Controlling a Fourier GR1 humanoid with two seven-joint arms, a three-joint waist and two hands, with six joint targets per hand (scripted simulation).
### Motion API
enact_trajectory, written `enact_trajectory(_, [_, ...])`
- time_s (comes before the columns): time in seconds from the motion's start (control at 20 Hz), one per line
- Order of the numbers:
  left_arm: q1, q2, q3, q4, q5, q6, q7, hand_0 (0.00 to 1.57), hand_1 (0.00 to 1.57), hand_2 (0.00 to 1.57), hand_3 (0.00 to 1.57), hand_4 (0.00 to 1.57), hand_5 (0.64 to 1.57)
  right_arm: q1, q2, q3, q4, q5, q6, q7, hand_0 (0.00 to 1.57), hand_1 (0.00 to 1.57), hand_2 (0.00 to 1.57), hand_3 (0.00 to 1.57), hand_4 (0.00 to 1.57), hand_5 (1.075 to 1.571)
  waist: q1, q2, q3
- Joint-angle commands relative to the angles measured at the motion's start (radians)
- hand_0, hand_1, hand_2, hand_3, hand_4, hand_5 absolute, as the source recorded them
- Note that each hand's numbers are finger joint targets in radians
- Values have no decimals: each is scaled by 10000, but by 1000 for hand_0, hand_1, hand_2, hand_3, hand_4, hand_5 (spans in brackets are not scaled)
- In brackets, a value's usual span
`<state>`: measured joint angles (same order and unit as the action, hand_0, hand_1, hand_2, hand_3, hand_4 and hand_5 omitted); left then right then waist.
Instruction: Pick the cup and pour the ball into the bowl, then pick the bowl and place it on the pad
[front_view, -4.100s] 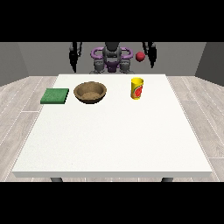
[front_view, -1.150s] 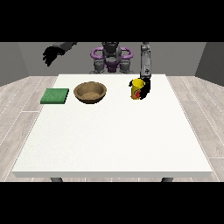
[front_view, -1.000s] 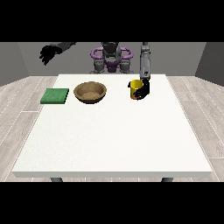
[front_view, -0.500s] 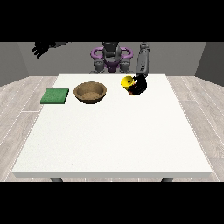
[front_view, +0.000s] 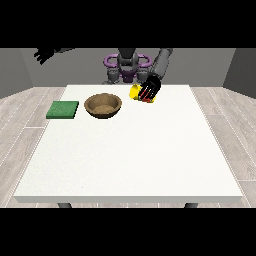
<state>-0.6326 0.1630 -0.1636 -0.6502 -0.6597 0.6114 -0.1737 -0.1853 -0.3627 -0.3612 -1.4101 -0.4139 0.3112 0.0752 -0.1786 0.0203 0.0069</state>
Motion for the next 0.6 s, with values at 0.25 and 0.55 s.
enact_trajectory(0.25, [-1753, -1347, -2177, 842, -3626, -535, 4454, 1361, 1361, 1571, 1571, 1441, 1545, 146, -395, -550, 1822, 134, 549, -884, 0, 0, 0, 0, 685, 1559, 685, -529, -49])
enact_trajectory(0.55, [-3124, -1617, -3592, 938, -5114, -2010, 6804, 1351, 1351, 1571, 1571, 1364, 1563, -592, -651, -439, 2520, -28, 858, -570, 0, 0, 0, 127, 691, 1554, 539, -560, -51])
